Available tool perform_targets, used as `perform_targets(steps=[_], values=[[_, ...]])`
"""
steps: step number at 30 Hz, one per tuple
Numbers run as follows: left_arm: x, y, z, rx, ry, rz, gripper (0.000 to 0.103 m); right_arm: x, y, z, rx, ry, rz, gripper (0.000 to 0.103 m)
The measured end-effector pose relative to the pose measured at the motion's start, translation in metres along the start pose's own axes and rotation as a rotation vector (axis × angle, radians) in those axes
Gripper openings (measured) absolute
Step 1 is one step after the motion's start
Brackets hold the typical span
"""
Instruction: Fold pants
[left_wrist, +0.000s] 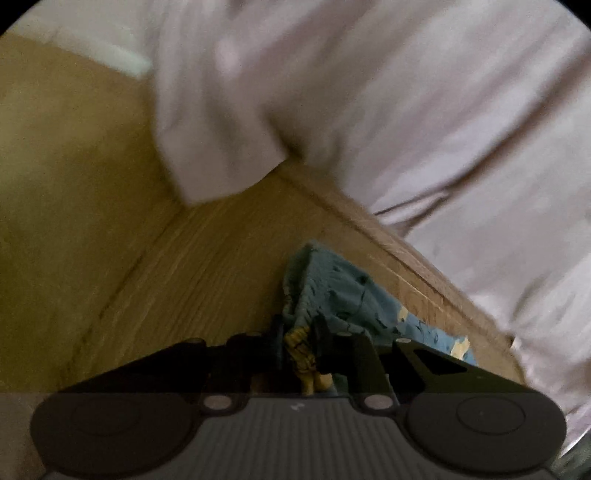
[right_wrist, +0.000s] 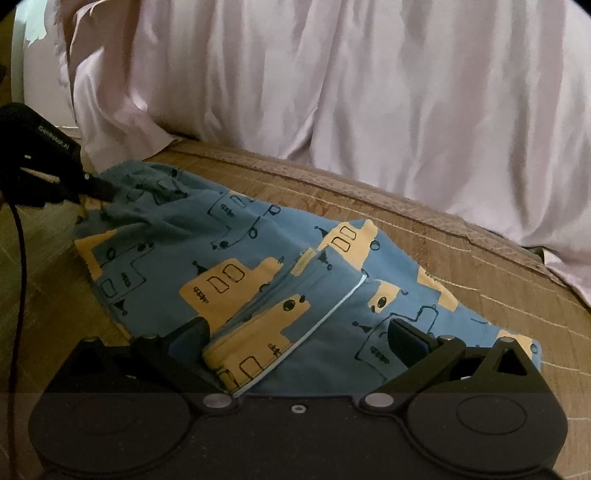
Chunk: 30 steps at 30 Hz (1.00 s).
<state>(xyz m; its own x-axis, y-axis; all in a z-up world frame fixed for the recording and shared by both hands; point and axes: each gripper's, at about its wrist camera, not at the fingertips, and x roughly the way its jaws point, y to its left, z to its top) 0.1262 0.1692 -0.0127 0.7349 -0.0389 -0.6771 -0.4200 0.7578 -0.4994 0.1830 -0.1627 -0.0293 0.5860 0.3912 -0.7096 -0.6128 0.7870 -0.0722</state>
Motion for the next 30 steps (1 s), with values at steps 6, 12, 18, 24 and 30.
perform_targets(steps=[6,12,18,24,30], values=[[-0.018,-0.05,-0.009,0.271,-0.07,-0.05,0.016,-0.017,-0.009,0.001,0.02,-0.055,-0.021,0.102],[-0.033,-0.102,-0.014,0.466,-0.113,-0.08,0.015,-0.037,-0.034,-0.007,0.078,-0.09,-0.052,0.102],[-0.045,-0.172,-0.032,0.601,-0.063,-0.173,0.015,-0.063,-0.076,-0.025,0.135,-0.121,-0.101,0.102],[-0.045,-0.251,-0.082,0.767,-0.023,-0.323,0.016,-0.092,-0.137,-0.047,0.234,-0.128,-0.122,0.102],[-0.006,-0.281,-0.154,0.93,0.097,-0.353,0.033,-0.098,-0.181,-0.076,0.286,-0.066,-0.144,0.102]])
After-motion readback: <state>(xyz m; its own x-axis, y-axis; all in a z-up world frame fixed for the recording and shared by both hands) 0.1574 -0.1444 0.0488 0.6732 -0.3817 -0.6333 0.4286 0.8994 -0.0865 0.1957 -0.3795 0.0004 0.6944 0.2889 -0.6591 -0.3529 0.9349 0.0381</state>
